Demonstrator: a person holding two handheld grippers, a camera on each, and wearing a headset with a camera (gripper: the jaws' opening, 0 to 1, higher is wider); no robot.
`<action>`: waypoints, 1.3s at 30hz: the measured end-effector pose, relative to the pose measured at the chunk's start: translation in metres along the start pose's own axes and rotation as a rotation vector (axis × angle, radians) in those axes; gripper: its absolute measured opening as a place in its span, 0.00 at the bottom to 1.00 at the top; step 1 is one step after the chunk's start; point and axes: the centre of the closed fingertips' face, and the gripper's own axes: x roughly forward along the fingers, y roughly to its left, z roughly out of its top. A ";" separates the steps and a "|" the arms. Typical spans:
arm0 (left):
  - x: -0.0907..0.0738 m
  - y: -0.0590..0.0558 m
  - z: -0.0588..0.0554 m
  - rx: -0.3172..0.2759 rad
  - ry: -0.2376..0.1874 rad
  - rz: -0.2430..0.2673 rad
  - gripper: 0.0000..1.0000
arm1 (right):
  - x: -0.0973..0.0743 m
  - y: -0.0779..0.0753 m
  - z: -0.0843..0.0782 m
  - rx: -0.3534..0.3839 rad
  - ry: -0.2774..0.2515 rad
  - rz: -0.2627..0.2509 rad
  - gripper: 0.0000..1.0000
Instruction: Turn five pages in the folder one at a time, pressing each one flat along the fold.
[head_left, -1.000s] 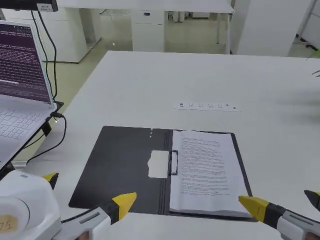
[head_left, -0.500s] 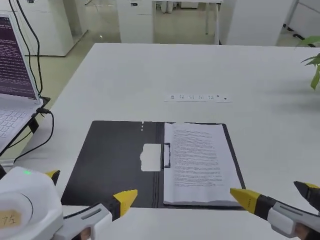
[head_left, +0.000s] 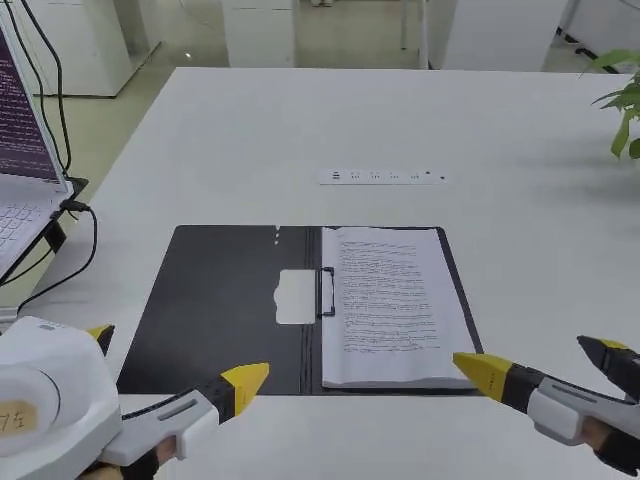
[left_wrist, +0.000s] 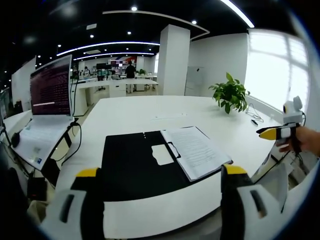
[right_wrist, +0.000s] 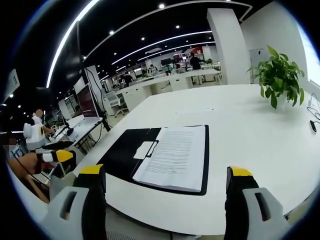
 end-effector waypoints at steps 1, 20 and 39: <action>0.001 0.000 -0.001 0.004 0.002 -0.004 0.99 | 0.000 0.001 0.000 0.001 -0.002 0.001 1.00; 0.044 -0.010 0.007 0.108 0.026 -0.095 0.98 | -0.007 0.023 -0.009 0.036 -0.039 0.023 1.00; 0.095 -0.048 0.001 0.197 0.063 -0.230 0.98 | -0.018 0.028 -0.020 0.072 -0.053 -0.005 0.99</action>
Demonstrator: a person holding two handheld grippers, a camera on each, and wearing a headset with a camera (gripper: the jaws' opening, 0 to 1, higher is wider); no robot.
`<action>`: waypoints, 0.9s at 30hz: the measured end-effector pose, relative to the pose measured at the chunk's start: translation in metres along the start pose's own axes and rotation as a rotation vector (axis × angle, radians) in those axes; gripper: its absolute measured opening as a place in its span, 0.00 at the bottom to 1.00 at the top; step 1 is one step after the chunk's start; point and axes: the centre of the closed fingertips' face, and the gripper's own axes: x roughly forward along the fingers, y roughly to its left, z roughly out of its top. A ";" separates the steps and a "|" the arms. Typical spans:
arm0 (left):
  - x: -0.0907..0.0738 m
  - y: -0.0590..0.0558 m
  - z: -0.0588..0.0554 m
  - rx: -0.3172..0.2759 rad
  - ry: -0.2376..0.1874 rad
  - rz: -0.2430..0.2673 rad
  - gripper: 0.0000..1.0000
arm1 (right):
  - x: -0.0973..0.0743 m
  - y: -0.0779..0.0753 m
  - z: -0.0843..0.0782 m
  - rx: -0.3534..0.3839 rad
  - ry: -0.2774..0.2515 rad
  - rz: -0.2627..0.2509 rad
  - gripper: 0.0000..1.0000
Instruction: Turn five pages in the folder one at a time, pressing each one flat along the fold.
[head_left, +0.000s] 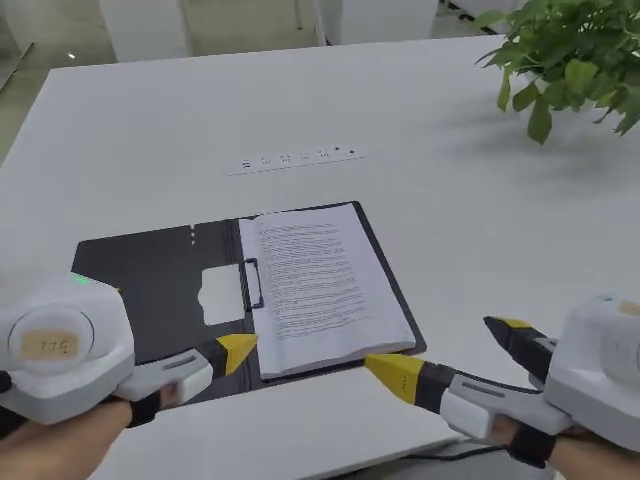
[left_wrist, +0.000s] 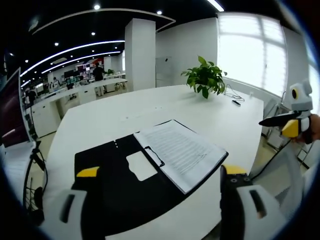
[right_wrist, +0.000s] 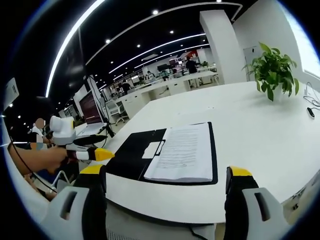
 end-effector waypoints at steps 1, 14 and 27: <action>0.003 -0.002 0.000 0.003 0.000 -0.008 0.98 | -0.001 0.000 0.000 0.002 -0.002 -0.004 0.99; 0.054 -0.037 -0.007 0.007 0.046 -0.119 0.95 | -0.005 0.003 -0.007 0.028 -0.013 -0.021 0.99; 0.097 -0.068 -0.021 0.054 0.098 -0.201 0.90 | -0.011 0.002 -0.006 0.038 -0.040 -0.043 0.96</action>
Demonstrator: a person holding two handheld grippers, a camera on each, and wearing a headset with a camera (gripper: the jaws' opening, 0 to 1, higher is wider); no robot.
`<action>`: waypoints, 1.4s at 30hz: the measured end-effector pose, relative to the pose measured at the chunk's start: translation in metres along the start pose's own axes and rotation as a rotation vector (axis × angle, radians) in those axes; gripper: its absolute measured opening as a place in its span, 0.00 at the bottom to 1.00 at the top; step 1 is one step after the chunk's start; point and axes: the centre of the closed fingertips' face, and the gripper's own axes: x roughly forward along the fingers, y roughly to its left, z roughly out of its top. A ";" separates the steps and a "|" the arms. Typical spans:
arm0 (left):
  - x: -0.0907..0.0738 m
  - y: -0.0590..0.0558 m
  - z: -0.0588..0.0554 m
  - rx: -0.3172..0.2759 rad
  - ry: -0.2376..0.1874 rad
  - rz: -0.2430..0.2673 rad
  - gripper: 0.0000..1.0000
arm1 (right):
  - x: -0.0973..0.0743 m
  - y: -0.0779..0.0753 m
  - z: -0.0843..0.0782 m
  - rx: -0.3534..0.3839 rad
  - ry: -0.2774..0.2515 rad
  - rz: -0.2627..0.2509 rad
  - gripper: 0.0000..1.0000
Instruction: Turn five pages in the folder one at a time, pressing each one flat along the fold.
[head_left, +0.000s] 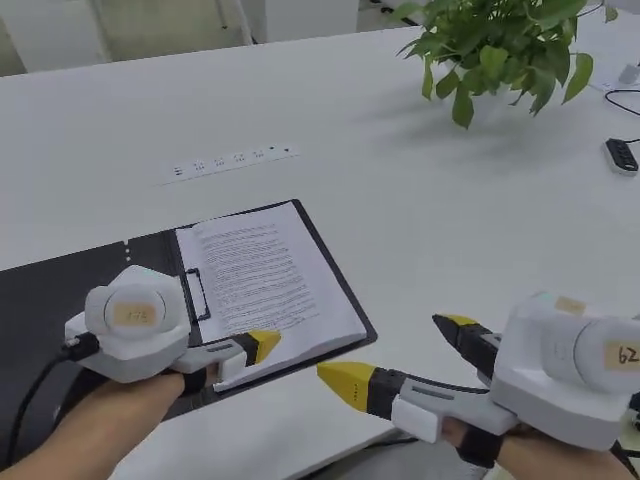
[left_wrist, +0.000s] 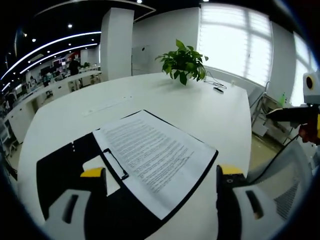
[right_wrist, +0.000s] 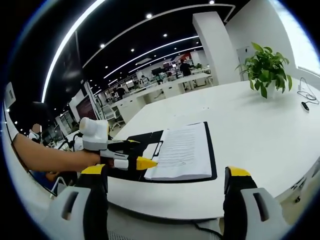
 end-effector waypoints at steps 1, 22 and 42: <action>0.004 -0.003 -0.002 0.006 0.012 -0.008 0.90 | -0.001 0.000 0.000 0.001 -0.002 -0.002 0.96; 0.062 -0.035 -0.006 0.058 0.012 -0.090 0.76 | -0.001 0.003 -0.006 0.009 -0.010 -0.035 0.93; 0.101 -0.050 -0.017 0.043 0.022 -0.050 0.64 | -0.002 0.000 -0.014 0.026 0.007 -0.066 0.92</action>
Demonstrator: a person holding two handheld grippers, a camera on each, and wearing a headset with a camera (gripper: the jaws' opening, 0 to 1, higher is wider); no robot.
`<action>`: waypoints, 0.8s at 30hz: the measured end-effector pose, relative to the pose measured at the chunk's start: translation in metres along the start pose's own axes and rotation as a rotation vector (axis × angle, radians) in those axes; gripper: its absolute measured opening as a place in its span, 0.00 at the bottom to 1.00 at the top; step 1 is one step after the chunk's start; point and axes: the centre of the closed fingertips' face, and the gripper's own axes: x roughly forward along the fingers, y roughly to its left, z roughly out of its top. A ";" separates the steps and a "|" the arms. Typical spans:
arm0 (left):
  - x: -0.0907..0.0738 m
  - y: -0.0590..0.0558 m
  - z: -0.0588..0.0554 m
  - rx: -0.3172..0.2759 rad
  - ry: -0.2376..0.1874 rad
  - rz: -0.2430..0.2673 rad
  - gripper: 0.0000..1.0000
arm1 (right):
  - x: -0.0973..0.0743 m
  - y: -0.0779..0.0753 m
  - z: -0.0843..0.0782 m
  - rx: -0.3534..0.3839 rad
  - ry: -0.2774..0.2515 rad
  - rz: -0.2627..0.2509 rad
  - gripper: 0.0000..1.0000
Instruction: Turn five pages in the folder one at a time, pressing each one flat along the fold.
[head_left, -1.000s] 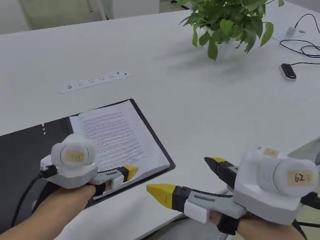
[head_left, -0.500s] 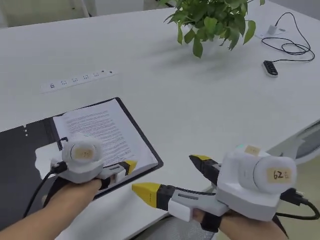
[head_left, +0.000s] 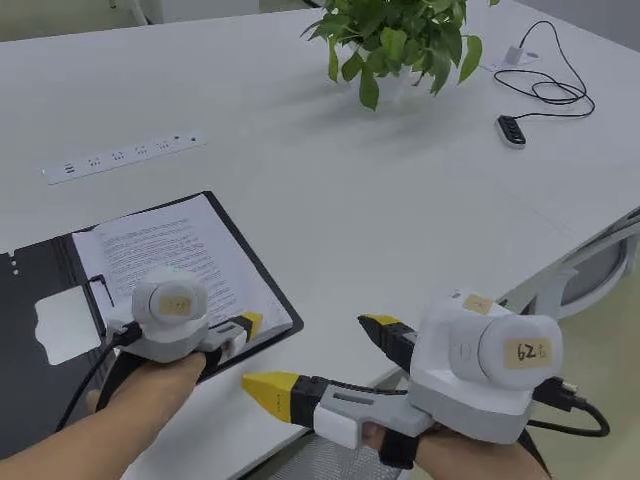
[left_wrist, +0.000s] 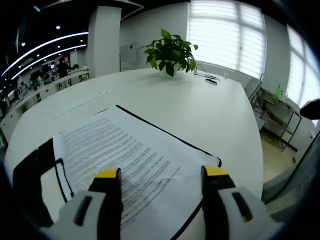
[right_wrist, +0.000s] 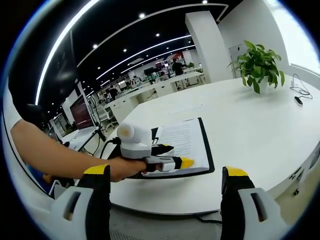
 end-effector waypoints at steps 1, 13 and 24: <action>0.001 0.001 -0.002 -0.012 0.007 0.004 0.64 | 0.000 0.000 0.000 0.000 0.001 0.000 0.92; 0.007 0.000 -0.008 0.027 -0.017 0.059 0.62 | 0.004 -0.002 -0.003 -0.001 0.020 -0.004 0.90; 0.002 0.007 -0.009 0.014 -0.137 0.043 0.50 | 0.008 -0.004 -0.002 0.002 0.026 -0.004 0.89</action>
